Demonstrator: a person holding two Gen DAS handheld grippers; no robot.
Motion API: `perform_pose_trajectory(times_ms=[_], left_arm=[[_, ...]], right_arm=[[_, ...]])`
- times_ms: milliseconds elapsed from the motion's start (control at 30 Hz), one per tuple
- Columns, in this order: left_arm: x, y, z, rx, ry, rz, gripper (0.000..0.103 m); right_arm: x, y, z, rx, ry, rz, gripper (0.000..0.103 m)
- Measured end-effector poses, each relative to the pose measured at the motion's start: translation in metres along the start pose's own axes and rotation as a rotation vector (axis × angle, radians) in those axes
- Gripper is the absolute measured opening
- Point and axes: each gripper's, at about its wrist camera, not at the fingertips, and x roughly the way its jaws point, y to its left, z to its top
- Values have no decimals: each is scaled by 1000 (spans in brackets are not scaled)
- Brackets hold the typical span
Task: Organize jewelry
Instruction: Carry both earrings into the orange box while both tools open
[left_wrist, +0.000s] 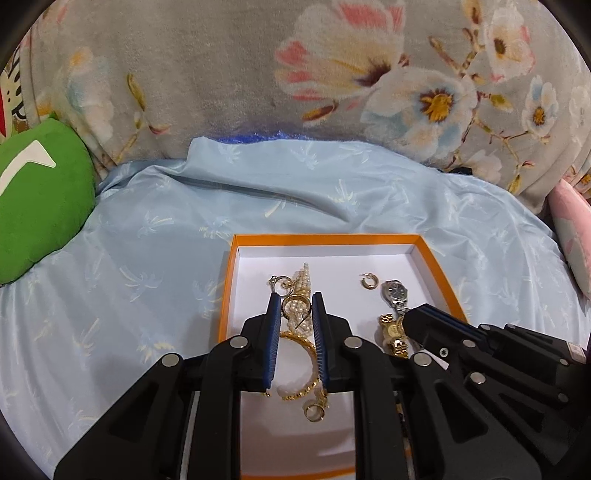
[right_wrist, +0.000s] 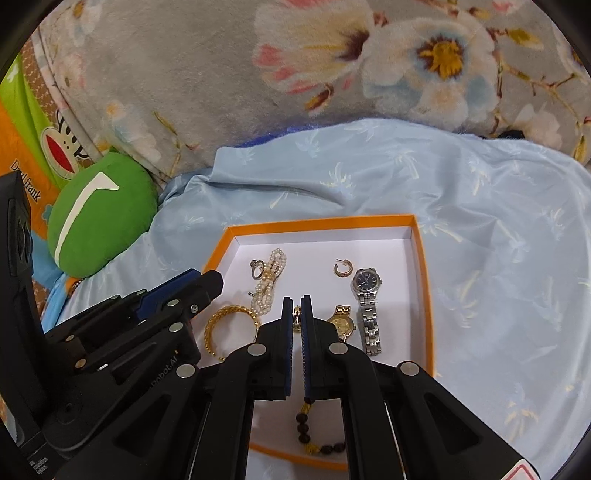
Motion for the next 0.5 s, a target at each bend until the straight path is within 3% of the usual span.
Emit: perform_pose_trajectory(times_ms=[300, 500], left_arm=[[17, 6, -5, -4, 18, 0, 20], [-3, 13, -6, -22, -18, 3, 21]], right_arm=[[13, 1, -4, -30, -4, 0, 6], [-11, 0, -9, -32, -40, -12, 6]])
